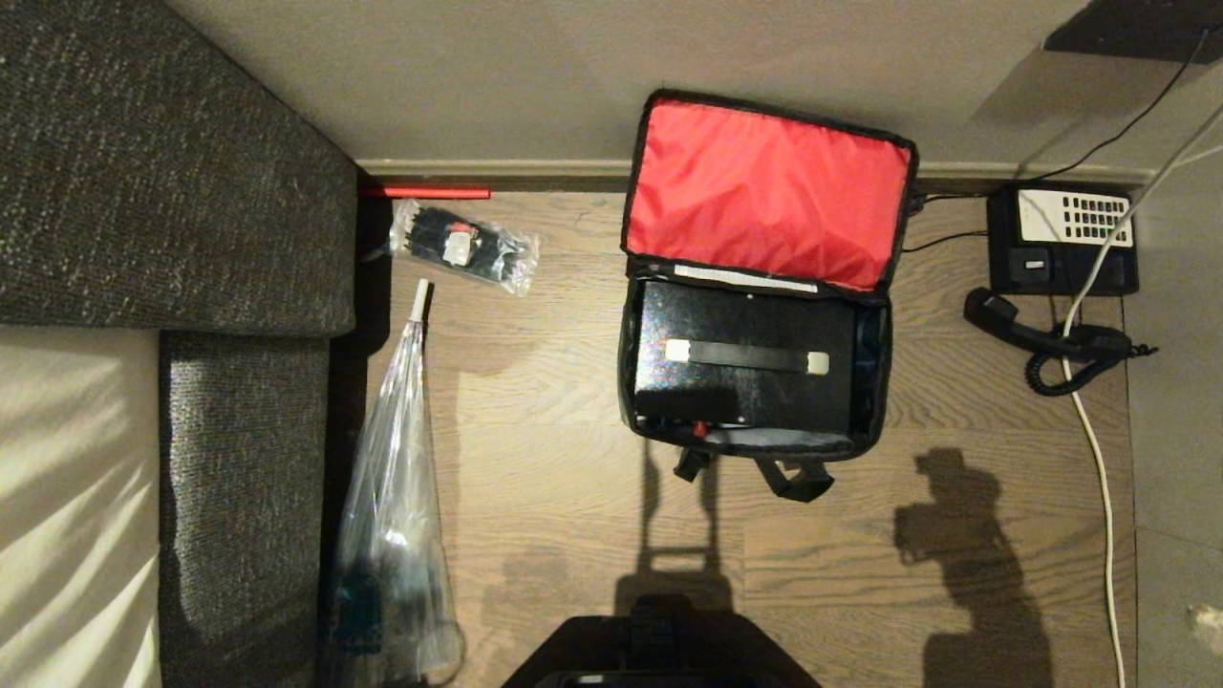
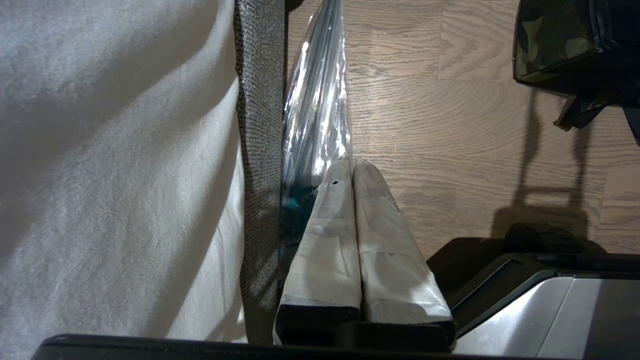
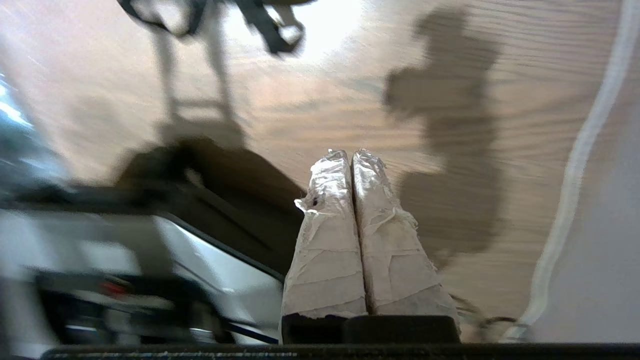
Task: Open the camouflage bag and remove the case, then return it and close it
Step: Grip the handle
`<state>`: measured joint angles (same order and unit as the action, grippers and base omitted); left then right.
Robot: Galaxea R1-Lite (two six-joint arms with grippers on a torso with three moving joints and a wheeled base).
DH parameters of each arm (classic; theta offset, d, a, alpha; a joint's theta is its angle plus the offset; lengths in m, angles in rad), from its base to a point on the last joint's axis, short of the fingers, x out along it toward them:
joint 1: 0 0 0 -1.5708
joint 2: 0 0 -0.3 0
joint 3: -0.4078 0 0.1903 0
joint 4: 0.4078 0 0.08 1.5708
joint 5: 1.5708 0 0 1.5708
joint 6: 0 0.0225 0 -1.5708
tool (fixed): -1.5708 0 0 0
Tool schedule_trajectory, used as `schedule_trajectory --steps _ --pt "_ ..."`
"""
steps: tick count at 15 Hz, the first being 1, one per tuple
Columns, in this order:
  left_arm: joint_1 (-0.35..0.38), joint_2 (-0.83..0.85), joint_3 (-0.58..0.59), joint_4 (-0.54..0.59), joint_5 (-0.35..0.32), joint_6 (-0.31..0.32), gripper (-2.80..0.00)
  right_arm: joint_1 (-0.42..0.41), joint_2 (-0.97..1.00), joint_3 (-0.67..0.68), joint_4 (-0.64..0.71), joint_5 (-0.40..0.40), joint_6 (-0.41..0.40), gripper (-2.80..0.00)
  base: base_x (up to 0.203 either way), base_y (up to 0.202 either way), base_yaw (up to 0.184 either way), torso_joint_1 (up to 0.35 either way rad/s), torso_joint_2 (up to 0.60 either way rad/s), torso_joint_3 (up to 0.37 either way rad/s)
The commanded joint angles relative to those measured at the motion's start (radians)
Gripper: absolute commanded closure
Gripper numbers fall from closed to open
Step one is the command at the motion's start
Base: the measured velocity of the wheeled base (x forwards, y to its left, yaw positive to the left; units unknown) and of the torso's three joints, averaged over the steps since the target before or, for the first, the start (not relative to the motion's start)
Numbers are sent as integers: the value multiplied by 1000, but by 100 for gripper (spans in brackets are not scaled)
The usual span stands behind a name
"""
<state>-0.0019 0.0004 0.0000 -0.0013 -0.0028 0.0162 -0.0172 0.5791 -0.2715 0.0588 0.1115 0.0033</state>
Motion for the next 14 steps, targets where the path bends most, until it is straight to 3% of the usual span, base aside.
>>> schedule_trajectory --steps 1,4,7,14 --pt "0 0 0 0 0 1 0 -2 -263 127 12 -37 -45 0 0 0 0 0 0 0" --pt "0 0 0 0 0 -1 0 7 -448 249 -24 -89 -50 0 0 0 0 0 0 0" --pt "0 0 0 0 0 1 0 11 -575 270 -54 -104 -37 0 0 0 0 0 0 0" --pt "0 0 0 0 0 -1 0 13 -582 271 -59 -125 35 0 0 0 0 0 0 0"
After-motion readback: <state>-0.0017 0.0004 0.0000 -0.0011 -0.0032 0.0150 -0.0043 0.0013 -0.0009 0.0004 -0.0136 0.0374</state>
